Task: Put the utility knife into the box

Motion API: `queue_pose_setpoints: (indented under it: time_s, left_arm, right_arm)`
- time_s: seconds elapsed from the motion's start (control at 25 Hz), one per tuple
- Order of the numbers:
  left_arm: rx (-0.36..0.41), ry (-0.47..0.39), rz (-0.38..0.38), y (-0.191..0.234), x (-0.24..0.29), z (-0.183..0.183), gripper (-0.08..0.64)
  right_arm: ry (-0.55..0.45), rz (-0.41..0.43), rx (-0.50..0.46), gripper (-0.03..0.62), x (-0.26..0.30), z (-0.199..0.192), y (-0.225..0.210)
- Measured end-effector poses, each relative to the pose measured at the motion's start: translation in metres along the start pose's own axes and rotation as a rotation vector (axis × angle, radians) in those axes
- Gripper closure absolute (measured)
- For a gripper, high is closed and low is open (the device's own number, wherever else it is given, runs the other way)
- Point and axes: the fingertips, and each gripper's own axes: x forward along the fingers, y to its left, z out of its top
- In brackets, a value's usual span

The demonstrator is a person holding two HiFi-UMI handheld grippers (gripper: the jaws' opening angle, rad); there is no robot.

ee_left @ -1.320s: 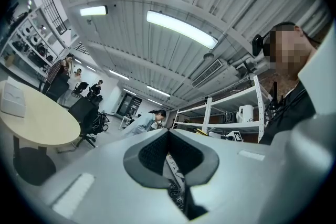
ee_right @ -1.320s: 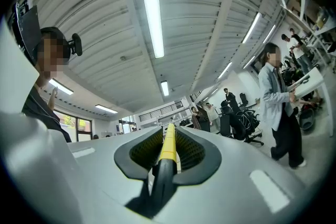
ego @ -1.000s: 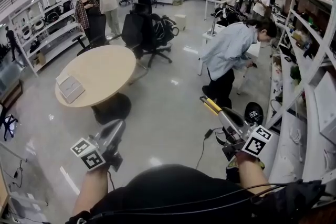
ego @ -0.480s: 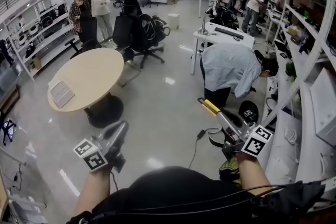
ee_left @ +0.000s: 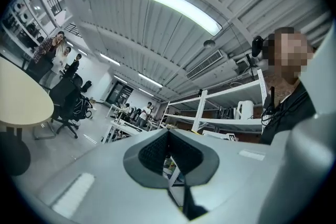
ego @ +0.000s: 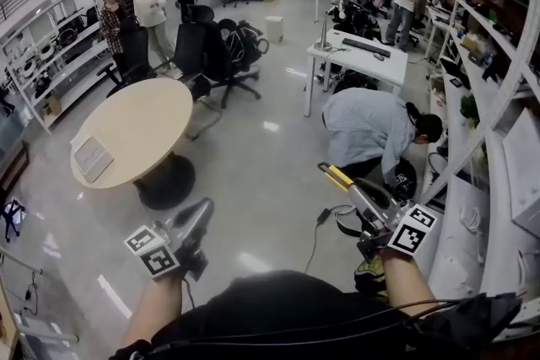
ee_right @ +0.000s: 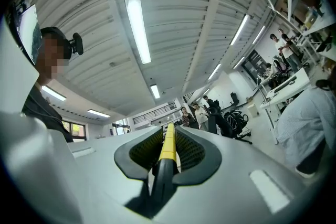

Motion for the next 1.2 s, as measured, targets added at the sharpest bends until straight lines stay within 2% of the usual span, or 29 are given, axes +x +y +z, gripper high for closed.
queue_pose_setpoints:
  time_s: [0.12,0.32,0.48,0.68,1.04,1.2]
  left_arm:
    - [-0.023,0.001,-0.019,0.03,0.007,0.007,0.561]
    - [-0.056,-0.009,-0.064,0.106,0.016,0.036,0.561]
    - [-0.036,-0.007,-0.098,0.169,0.01,0.076,0.561]
    - [-0.02,-0.004,-0.1,0.243,0.004,0.116,0.561]
    - [-0.036,0.011,-0.115,0.314,0.026,0.13,0.561]
    - [-0.041,0.021,-0.099,0.334,0.05,0.128,0.561]
  right_arm:
    - [0.01,-0.017,-0.011,0.502,0.028,-0.001,-0.007]
    - [0.008,-0.054,-0.041,0.502,0.102,-0.002,-0.014]
    - [-0.004,-0.071,-0.073,0.502,0.172,-0.002,-0.01]
    - [-0.021,-0.093,-0.079,0.502,0.244,-0.006,-0.016]
    - [-0.019,-0.131,-0.066,0.503,0.303,-0.013,-0.052]
    - [-0.026,-0.133,-0.048,0.503,0.316,-0.005,-0.087]
